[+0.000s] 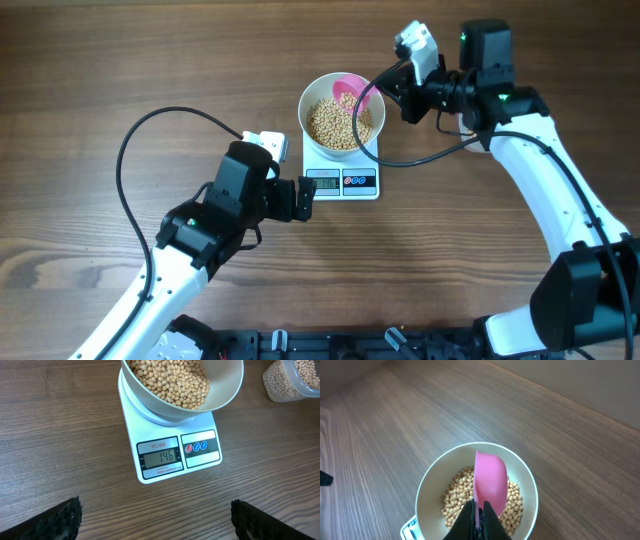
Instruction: Scoop item into bowl and weigh 150g on scale
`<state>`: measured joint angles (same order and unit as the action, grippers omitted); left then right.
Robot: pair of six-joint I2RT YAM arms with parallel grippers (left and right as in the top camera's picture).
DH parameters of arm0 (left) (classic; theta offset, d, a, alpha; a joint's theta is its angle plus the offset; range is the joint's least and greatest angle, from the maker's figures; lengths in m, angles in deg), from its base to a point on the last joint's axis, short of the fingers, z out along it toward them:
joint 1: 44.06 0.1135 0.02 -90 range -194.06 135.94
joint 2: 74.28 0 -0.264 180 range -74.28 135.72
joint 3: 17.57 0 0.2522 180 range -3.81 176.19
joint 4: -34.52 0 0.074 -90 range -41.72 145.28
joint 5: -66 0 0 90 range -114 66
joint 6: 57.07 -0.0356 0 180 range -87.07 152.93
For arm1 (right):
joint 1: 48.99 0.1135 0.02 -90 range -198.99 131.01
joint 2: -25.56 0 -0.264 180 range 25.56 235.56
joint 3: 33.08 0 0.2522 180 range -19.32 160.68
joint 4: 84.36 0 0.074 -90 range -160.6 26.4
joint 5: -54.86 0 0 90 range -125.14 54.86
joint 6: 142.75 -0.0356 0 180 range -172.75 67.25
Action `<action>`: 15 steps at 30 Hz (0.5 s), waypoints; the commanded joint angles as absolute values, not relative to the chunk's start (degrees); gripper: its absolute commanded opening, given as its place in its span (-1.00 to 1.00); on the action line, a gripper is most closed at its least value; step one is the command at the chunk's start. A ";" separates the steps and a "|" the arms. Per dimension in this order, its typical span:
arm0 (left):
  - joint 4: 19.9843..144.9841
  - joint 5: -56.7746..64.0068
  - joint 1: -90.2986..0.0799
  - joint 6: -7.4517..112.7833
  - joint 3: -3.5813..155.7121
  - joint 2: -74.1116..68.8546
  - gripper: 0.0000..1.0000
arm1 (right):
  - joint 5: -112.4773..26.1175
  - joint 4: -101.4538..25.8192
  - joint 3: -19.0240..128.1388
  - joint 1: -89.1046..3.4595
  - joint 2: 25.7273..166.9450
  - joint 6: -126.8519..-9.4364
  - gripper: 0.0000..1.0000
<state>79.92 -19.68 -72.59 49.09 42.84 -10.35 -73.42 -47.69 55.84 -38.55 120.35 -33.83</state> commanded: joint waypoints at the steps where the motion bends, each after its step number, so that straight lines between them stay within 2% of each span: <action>1: 79.76 -20.23 -72.31 48.15 43.02 -10.18 1.00 | -70.77 -47.07 56.75 -36.56 118.64 -30.05 -0.91; 5: 79.76 -20.23 -72.31 48.15 43.02 -10.18 1.00 | -70.10 -47.45 56.75 -36.08 117.94 -28.15 -0.91; 6: 79.76 -20.23 -72.31 48.15 43.02 -10.18 1.00 | -66.34 -47.40 56.75 -36.08 117.96 -27.23 -0.91; 15: 79.76 -20.23 -72.31 48.15 43.02 -10.18 1.00 | -68.22 -50.02 56.75 -36.08 117.59 -33.00 -0.92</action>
